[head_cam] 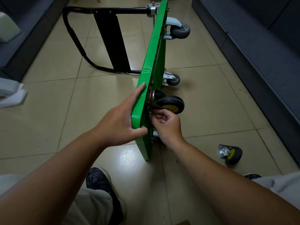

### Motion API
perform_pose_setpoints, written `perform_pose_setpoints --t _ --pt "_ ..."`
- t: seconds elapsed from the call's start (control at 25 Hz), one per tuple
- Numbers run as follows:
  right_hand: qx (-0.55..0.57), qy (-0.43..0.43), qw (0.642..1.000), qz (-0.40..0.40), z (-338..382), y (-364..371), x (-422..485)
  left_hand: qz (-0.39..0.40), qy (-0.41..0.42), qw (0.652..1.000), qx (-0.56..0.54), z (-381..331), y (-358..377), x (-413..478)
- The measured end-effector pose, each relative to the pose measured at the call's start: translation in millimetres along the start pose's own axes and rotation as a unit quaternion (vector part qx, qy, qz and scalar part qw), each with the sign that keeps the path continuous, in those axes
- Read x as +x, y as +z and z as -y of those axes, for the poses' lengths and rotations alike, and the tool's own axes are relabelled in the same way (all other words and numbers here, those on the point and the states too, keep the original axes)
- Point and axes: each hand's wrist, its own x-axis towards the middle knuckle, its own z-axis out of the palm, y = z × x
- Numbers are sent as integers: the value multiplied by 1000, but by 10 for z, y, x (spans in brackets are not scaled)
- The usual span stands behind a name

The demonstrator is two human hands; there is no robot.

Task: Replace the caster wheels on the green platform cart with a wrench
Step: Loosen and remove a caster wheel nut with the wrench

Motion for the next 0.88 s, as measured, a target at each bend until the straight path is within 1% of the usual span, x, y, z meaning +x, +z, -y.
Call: perform_pose_setpoints --t 0.12,0.24,0.4,0.56,0.88 --pt "37 6 999 -5 25 38 -21 1 1 1000 -1 8 -1 0" --pt "70 30 997 -27 64 49 -33 4 -2 1000 -6 -6 -4 -6" --pt "64 32 997 -30 42 60 -8 0 -5 1000 0 -19 -9 -9" --pt "68 17 997 -26 25 58 -6 0 -3 1000 -2 -22 -5 -13" --pt "29 -13 999 -21 -24 9 -29 7 2 1000 3 -10 -4 -9"
